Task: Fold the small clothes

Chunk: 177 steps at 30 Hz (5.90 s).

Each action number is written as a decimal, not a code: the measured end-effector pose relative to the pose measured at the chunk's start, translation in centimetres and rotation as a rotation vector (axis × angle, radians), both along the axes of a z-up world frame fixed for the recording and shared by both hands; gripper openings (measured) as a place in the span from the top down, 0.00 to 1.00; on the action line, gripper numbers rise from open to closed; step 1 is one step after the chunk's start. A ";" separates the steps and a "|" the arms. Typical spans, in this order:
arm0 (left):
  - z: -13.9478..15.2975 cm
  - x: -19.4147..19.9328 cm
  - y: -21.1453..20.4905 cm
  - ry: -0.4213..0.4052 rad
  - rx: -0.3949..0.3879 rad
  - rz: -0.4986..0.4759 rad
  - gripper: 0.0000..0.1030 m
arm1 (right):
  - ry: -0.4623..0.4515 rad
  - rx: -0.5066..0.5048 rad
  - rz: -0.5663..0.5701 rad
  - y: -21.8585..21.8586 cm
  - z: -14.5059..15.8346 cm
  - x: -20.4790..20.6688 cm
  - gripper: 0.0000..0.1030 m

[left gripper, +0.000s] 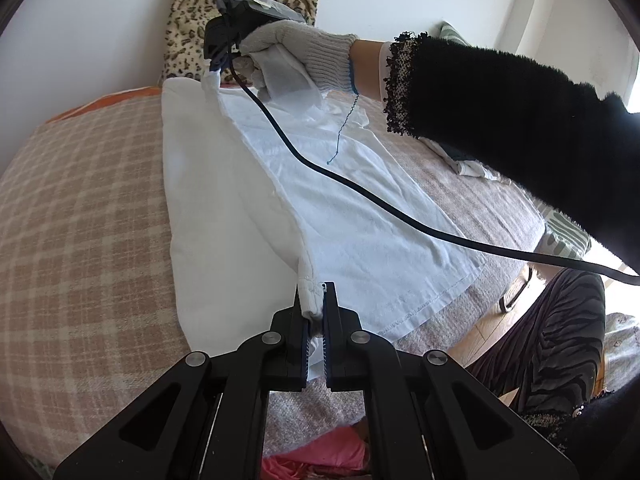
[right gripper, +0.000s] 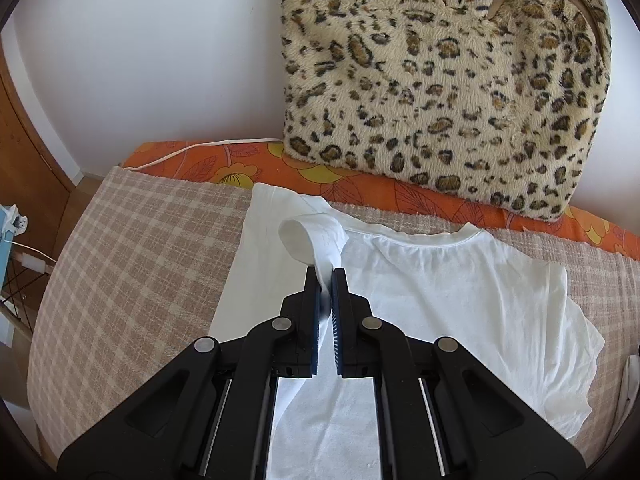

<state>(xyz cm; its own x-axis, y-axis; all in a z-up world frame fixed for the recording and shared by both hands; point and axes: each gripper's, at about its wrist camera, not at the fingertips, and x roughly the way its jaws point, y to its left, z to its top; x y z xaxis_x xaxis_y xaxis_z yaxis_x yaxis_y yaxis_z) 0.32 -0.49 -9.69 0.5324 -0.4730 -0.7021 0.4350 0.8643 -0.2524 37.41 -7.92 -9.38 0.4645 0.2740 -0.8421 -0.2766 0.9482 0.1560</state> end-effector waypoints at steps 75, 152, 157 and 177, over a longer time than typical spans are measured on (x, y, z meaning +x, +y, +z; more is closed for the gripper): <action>-0.2 -0.8 -20.9 -0.087 0.089 -0.273 0.46 | 0.008 0.283 -0.294 -35.3 2.8 -12.3 0.45; -3.6 -0.1 -7.4 -0.005 -0.345 0.196 0.97 | -0.098 -0.046 -0.120 -9.8 2.4 1.1 0.93; -4.1 -0.1 -6.4 0.005 -0.359 0.222 0.97 | -0.100 -0.072 -0.085 -6.5 1.7 1.4 0.93; -4.2 -0.6 -4.5 0.049 -0.358 0.265 0.84 | -0.023 0.005 -0.017 -3.7 0.3 2.0 0.74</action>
<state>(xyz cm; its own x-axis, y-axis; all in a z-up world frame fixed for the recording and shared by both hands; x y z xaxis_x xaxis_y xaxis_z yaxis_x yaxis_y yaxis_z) -0.29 -4.95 -13.86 0.6384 -0.5424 -0.5461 0.1905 0.7988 -0.5707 39.38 -11.59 -9.10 0.4888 0.2701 -0.8295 -0.2638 0.9521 0.1546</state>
